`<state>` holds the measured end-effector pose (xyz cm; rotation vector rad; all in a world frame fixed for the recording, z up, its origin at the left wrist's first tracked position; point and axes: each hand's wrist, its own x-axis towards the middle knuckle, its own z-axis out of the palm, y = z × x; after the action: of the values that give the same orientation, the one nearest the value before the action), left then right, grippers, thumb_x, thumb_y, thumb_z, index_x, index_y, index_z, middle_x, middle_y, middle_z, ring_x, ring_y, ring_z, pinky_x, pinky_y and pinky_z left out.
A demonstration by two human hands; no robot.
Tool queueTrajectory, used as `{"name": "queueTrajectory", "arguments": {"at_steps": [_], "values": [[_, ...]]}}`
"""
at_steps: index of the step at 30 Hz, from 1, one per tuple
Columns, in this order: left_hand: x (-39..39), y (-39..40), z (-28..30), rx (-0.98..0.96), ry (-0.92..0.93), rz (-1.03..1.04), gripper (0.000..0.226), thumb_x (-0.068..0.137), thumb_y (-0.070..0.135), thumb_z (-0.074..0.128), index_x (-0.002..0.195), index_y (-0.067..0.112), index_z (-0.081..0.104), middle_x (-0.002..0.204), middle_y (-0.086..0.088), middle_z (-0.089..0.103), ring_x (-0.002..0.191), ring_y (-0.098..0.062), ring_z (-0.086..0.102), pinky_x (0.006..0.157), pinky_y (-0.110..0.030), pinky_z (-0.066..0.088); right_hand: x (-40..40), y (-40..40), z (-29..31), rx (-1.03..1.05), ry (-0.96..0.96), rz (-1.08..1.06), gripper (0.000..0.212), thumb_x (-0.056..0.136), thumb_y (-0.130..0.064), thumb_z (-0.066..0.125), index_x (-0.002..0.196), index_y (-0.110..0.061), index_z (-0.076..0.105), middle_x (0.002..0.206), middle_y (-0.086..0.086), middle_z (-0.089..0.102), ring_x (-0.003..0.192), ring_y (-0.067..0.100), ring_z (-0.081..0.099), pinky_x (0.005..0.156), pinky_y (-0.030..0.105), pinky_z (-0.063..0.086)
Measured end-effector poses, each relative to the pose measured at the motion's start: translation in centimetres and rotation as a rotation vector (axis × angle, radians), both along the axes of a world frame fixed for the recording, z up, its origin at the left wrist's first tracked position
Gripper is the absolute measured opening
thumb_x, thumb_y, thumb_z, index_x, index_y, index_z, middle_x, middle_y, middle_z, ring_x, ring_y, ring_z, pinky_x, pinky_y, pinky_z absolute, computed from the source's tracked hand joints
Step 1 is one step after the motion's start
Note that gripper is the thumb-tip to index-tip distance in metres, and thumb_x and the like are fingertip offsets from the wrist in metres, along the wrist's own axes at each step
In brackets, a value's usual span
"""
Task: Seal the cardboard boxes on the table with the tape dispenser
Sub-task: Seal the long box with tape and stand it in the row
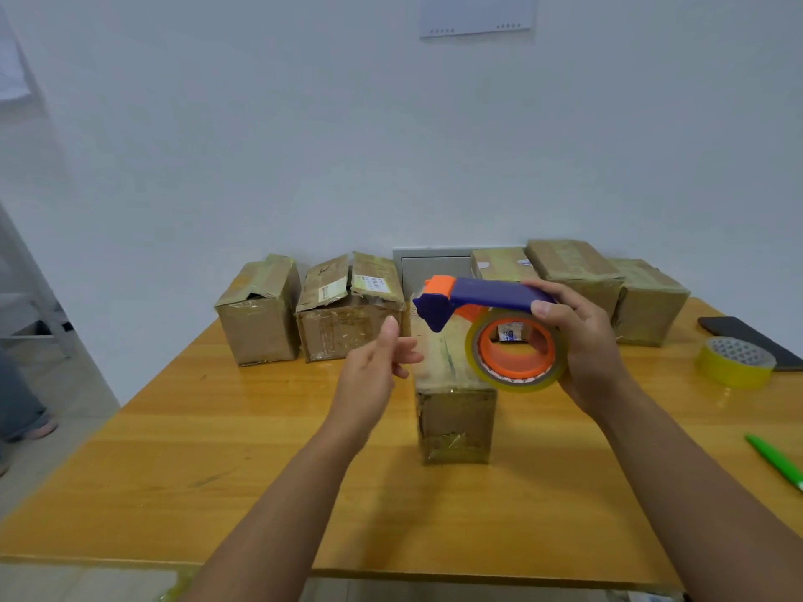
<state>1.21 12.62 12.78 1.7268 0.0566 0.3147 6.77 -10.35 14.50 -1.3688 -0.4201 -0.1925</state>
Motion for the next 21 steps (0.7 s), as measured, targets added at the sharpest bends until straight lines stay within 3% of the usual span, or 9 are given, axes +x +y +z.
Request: {"name": "queueTrajectory", "arguments": {"at_steps": [4,8,11,14,21], "values": [[-0.1,-0.1,1.9,-0.457,0.217,-0.132,0.066,0.089,0.063,0.045,0.108,0.003,0.069,0.097,-0.013,0.075,0.078,-0.017,0.070,0.069,-0.028,0.053,-0.4,0.2,-0.1,-0.026,-0.015,0.042,0.060,0.067,-0.045,0.070,0.122,-0.021,0.063,0.114,0.009,0.068,0.102,0.033,0.067,0.076,0.040,0.059],[-0.2,0.0,2.2,-0.657,0.240,-0.200,0.031,0.092,0.030,0.062,0.108,0.003,0.067,0.096,-0.012,0.074,0.072,-0.014,0.068,0.065,-0.023,0.057,-0.7,0.1,-0.1,-0.050,-0.027,0.044,0.062,0.066,-0.046,0.071,0.122,-0.020,0.063,0.114,0.009,0.067,0.102,0.032,0.067,0.076,0.039,0.058],[-0.3,0.0,1.9,-0.678,0.234,-0.217,0.015,0.092,0.011,0.061,0.103,0.002,0.068,0.088,-0.010,0.072,0.069,-0.013,0.065,0.062,-0.021,0.056,-0.8,0.0,-0.2,-0.070,-0.030,0.056,0.064,0.065,-0.046,0.071,0.124,-0.020,0.062,0.115,0.007,0.067,0.102,0.029,0.067,0.073,0.035,0.057],[-0.5,0.1,2.0,-0.658,0.259,-0.213,0.013,0.091,0.006,0.062,0.101,0.002,0.068,0.083,-0.010,0.071,0.069,-0.015,0.065,0.060,-0.021,0.056,-1.1,-0.2,-0.3,-0.088,-0.037,0.076,0.063,0.064,-0.046,0.072,0.123,-0.022,0.063,0.110,0.000,0.069,0.101,0.026,0.067,0.070,0.030,0.057],[-0.6,0.7,2.0,-0.526,0.278,-0.225,0.011,0.087,0.000,0.064,0.096,0.003,0.070,0.085,-0.014,0.067,0.063,-0.013,0.061,0.055,-0.020,0.054,-1.2,-1.1,-0.5,-0.193,-0.069,0.147,0.055,0.066,-0.045,0.072,0.119,-0.032,0.065,0.115,-0.003,0.067,0.106,0.026,0.065,0.076,0.034,0.057]]}}
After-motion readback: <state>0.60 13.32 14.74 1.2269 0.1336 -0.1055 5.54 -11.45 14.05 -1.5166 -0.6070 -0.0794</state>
